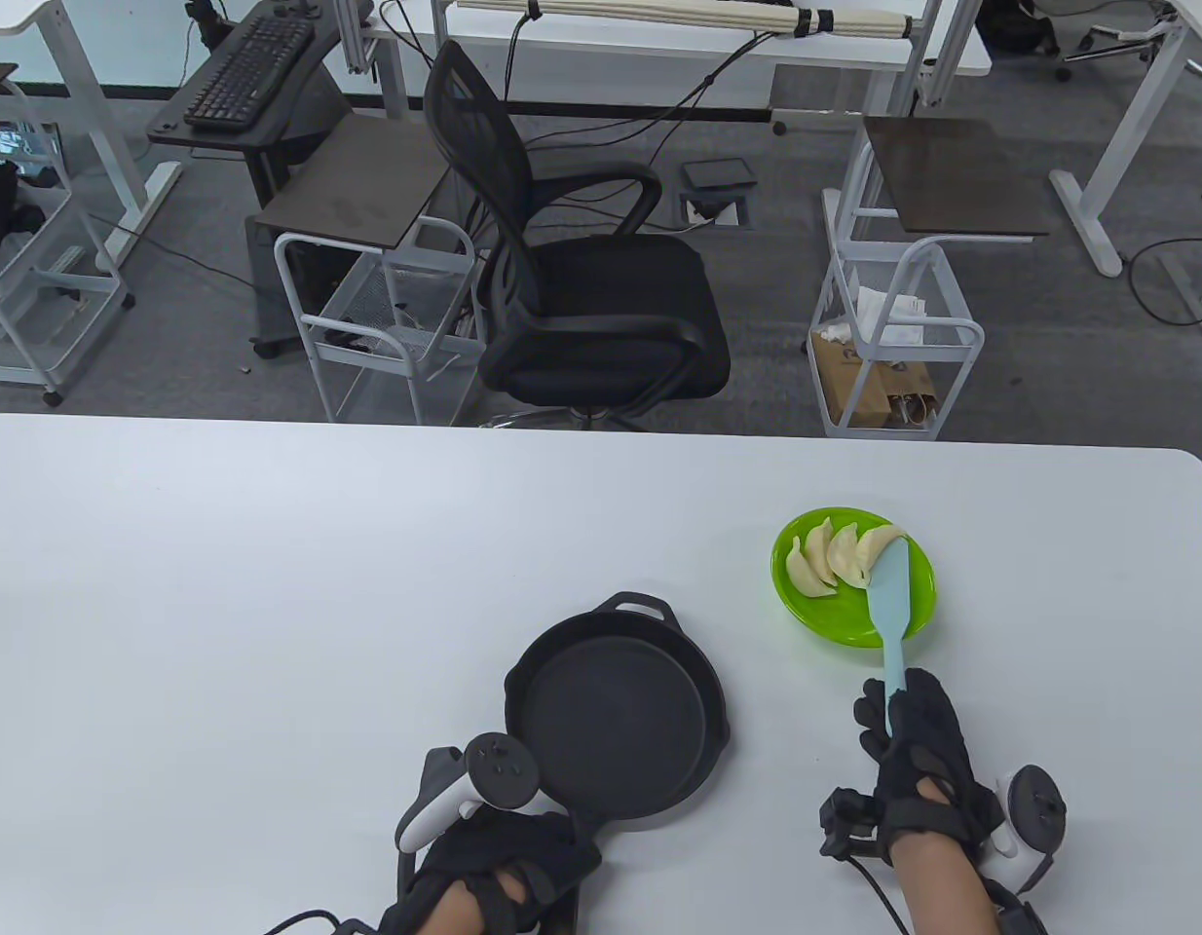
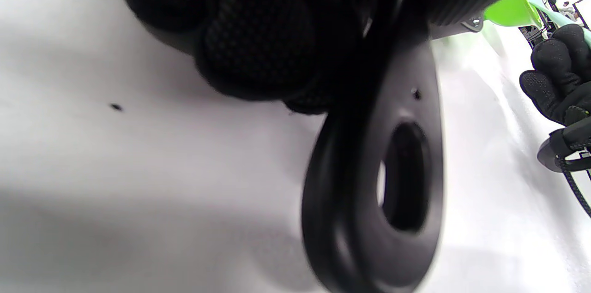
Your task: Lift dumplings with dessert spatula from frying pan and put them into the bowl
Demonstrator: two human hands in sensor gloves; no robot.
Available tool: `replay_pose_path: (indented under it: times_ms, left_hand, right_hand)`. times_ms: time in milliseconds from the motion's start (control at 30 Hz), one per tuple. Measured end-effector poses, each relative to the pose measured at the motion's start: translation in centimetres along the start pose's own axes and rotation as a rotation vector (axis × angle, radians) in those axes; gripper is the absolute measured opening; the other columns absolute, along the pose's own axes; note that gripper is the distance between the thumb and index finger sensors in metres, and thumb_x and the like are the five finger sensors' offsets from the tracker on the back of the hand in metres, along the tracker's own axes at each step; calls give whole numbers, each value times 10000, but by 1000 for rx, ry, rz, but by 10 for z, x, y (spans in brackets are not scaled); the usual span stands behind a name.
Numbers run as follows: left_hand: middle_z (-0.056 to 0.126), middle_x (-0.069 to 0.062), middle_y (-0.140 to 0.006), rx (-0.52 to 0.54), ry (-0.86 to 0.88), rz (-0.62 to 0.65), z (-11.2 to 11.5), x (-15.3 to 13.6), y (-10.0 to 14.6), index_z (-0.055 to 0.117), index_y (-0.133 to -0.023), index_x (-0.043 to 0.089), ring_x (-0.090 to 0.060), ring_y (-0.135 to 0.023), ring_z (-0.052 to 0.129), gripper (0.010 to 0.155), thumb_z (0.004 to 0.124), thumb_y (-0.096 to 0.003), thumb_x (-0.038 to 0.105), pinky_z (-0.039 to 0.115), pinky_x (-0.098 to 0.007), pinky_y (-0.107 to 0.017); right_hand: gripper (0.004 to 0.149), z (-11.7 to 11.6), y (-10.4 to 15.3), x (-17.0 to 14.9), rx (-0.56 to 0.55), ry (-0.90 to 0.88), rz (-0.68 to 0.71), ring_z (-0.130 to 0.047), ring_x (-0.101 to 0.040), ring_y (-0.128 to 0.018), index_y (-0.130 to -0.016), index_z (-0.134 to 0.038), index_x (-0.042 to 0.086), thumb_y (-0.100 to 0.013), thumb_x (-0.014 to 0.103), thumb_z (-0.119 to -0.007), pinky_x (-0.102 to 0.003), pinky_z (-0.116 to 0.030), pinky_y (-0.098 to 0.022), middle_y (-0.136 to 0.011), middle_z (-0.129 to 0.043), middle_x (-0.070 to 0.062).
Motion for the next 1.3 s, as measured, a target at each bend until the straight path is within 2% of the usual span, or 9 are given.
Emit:
replay_pose_path:
  times_ms: [233,400,467,633,867,967,1067,1200,1300]
  left_hand:
    - [1075,59,-610,0,-1,0,0,0,0,704,-976,225,-186,-397,1019,641,723,-486,639,773,-444,-503]
    - [1075,59,-611,1,-1,-1,0,0,0,704,-975,224,-184,-398,1019,642,722,-486,640,773,-444,-503]
    - [1075,62,-610,1,-1,-1,0,0,0,704,-975,225,-185,-398,1019,641,721,-487,640,773,-443,-504]
    - [1076,61,-610,1,0,-2,1,0,0,706,-974,228,-184,-396,1019,642,720,-486,644,773,-443,-501]
    - [1076,61,-610,1,3,-2,1,0,0,708,-973,231,-184,-395,1020,640,719,-486,645,774,-444,-499]
    - [1076,60,-610,1,3,-2,1,0,0,706,-975,231,-185,-396,1020,641,719,-486,645,774,-444,-498]
    - [1075,62,-610,1,3,-2,1,0,0,706,-975,231,-184,-396,1019,641,718,-486,644,774,-444,-498]
    - [1075,58,-611,0,7,1,1,0,0,706,-975,230,-185,-398,1020,642,719,-485,644,774,-445,-498]
    - [1075,58,-612,1,4,0,1,0,0,704,-976,229,-186,-398,1020,644,719,-485,645,774,-446,-500]
  right_hand:
    - [610,2,-1,3,-12,80,28,-650,-503,-903,-1086,-435,163,-575,342,-713,-656,-500,-701,-1049,-589,-216]
    - [574,2,4,14,-83,190,127,-636,-503,-912,-1082,-485,203,-568,324,-709,-655,-499,-701,-1063,-564,-203]
    - [566,1,6,20,-76,191,186,-648,-496,-909,-1077,-502,205,-565,326,-710,-654,-506,-699,-1061,-576,-196]
    - [561,-15,13,25,53,143,246,-740,-487,-858,-1066,-531,161,-564,335,-712,-659,-548,-681,-1017,-677,-211]
    - [526,-57,32,23,362,184,297,-868,-480,-717,-1011,-641,84,-565,350,-722,-662,-602,-647,-879,-839,-255]
    - [501,-76,42,19,511,291,288,-899,-479,-666,-984,-684,71,-568,347,-719,-658,-623,-634,-829,-884,-256]
    - [491,-88,48,13,591,354,257,-913,-484,-631,-965,-711,58,-565,343,-726,-659,-633,-624,-797,-902,-270]
    - [484,-96,49,8,681,427,245,-917,-485,-595,-952,-728,48,-569,343,-726,-661,-633,-619,-766,-916,-277]
    - [473,-98,49,7,702,600,280,-930,-467,-568,-948,-732,60,-576,352,-715,-656,-643,-613,-745,-937,-239]
Point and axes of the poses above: the tracker on the back of each hand, its own x axis roughly to the thumb side, its own y axis roughly from the fingertips to the wrist, z = x × y, the point moved 1 cm from there along -y, roughly from the wrist to the fingertips
